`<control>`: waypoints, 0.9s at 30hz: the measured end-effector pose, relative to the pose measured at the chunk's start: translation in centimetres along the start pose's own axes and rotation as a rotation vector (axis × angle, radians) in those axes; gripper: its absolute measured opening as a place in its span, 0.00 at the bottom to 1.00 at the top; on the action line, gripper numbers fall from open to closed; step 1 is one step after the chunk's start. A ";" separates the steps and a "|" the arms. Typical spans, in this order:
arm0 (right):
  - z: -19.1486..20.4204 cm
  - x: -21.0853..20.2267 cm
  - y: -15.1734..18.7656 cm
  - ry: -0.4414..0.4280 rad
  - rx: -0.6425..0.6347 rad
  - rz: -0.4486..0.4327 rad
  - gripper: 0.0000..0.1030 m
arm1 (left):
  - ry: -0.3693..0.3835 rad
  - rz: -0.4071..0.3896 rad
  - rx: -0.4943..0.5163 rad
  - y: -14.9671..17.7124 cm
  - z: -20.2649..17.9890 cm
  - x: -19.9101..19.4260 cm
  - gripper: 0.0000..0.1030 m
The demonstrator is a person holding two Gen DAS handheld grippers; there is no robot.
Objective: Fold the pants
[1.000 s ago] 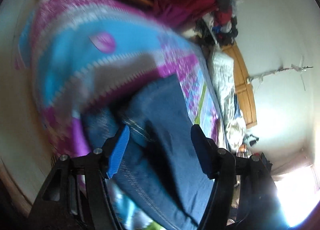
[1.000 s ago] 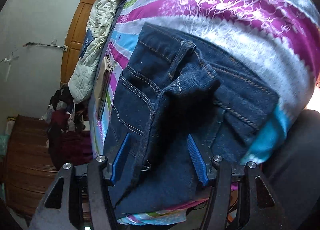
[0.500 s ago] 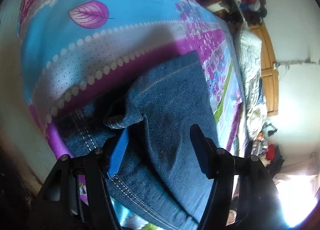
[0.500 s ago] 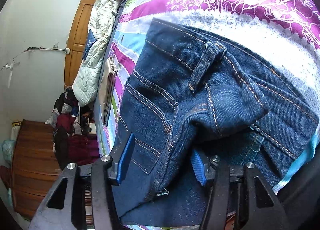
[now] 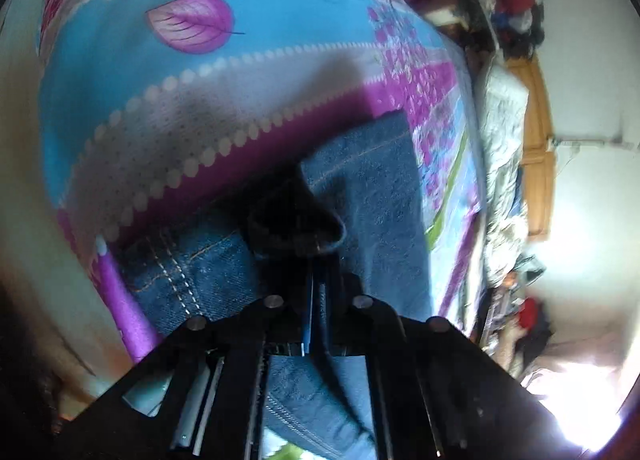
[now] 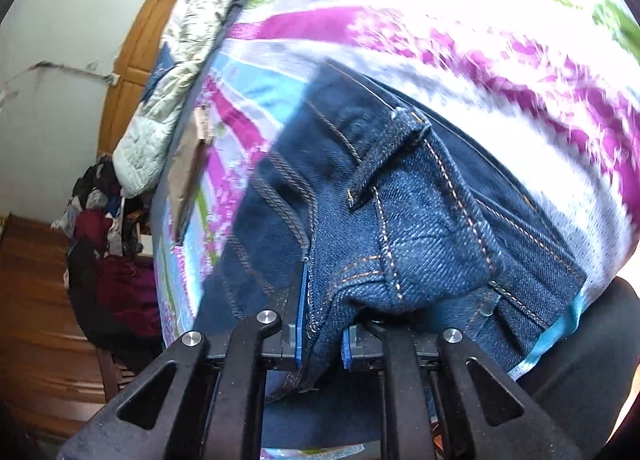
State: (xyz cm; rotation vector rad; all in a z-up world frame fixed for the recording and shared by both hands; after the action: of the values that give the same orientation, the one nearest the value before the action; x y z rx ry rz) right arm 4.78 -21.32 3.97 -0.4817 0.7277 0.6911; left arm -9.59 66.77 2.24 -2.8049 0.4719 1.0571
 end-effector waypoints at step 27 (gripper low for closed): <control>-2.3 -4.6 1.0 -0.033 -0.106 -0.027 0.10 | 0.083 -0.183 0.156 5.4 0.4 -5.4 0.91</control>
State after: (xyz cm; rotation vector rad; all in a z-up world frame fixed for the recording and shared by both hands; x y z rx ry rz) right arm 0.53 -23.86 5.74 -0.5749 0.6550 0.7135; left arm -15.43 63.09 5.56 -2.6995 0.2849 0.8330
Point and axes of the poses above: each gripper's, at about its wrist camera, not at the fingertips, and x roughly the way its jaws point, z to its left, y to its underside, the point moved 2 cm from there along x, roughly the way its jaws point, and after that the axes turned 3 degrees about y, right-handed, at the moved point
